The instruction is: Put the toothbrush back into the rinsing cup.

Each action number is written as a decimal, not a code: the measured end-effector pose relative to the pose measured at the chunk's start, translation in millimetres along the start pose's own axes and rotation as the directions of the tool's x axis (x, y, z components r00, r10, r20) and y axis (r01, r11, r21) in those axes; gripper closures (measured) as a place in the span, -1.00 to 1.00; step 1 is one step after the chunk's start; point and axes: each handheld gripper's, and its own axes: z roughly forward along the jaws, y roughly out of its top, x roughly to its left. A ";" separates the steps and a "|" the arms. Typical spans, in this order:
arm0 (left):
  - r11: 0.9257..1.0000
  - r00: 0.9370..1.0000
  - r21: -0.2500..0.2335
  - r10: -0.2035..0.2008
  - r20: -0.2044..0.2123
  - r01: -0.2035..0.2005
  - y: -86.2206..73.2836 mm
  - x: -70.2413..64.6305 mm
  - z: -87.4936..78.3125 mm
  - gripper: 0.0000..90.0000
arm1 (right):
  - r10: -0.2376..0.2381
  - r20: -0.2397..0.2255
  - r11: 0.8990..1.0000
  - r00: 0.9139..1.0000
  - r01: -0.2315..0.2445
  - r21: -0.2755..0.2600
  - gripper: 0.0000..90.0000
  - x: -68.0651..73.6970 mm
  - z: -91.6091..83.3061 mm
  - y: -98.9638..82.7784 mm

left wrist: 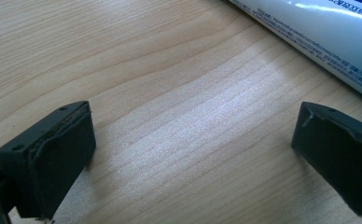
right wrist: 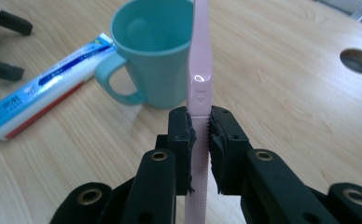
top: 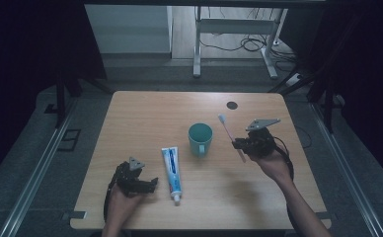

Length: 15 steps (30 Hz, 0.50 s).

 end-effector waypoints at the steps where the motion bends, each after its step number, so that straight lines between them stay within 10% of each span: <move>1: 1.000 1.000 0.000 0.000 0.000 0.000 0.0 0.0 0.0 -1.00 | -0.002 -0.001 1.000 1.000 0.002 -0.006 0.75 0.9 0.7 1.6; 15: 1.000 1.000 0.003 0.001 0.001 -0.001 0.0 0.1 -0.2 -1.00 | 0.013 -0.015 0.996 1.000 -0.015 -0.088 0.75 5.4 12.0 19.5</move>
